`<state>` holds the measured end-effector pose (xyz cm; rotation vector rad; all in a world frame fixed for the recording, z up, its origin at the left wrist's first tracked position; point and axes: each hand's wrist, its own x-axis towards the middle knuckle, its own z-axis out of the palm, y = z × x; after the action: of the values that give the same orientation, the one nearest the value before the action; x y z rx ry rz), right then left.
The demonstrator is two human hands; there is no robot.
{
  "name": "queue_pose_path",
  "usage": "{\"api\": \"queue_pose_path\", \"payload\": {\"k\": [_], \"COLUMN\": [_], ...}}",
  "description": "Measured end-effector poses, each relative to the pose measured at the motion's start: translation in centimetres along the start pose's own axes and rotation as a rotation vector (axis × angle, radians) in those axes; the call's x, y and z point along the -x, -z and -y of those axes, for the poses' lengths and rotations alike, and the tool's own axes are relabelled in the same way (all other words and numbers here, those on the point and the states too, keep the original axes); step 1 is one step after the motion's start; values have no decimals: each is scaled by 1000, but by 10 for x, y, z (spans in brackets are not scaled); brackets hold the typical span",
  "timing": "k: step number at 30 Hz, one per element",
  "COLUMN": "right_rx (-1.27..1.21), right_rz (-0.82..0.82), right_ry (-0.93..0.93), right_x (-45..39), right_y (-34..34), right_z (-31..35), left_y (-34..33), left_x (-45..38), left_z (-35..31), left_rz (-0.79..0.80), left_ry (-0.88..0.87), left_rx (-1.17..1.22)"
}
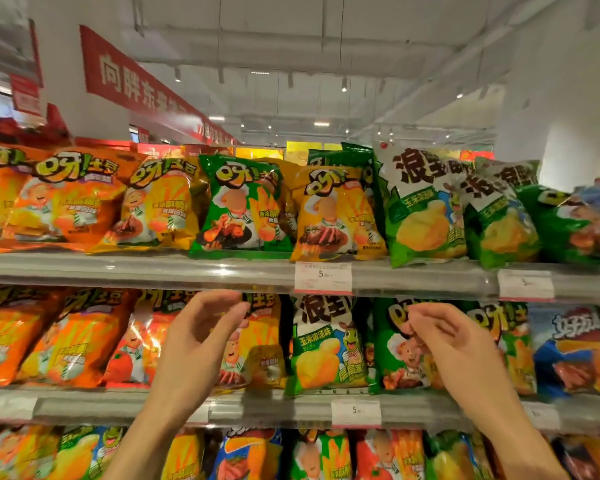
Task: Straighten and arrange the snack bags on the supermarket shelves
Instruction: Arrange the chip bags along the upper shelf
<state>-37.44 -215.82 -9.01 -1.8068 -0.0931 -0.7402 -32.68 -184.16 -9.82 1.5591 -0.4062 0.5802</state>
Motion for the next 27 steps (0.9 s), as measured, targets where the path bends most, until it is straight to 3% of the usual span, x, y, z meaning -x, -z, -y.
{"api": "queue_pose_path", "payload": {"k": [13, 22, 27], "right_rx": [285, 908, 998], "right_rz": [-99, -247, -151], "right_ry": [195, 466, 465], "right_x": [-77, -144, -167], "right_y": [2, 11, 10], "right_z": [49, 50, 30], "left_y": [-10, -69, -105], "left_x": [-75, -123, -143], "left_z": [-31, -61, -57], "left_rz": [43, 46, 134], "left_ry": [-164, -253, -205], "left_rx": [-21, -382, -636]}}
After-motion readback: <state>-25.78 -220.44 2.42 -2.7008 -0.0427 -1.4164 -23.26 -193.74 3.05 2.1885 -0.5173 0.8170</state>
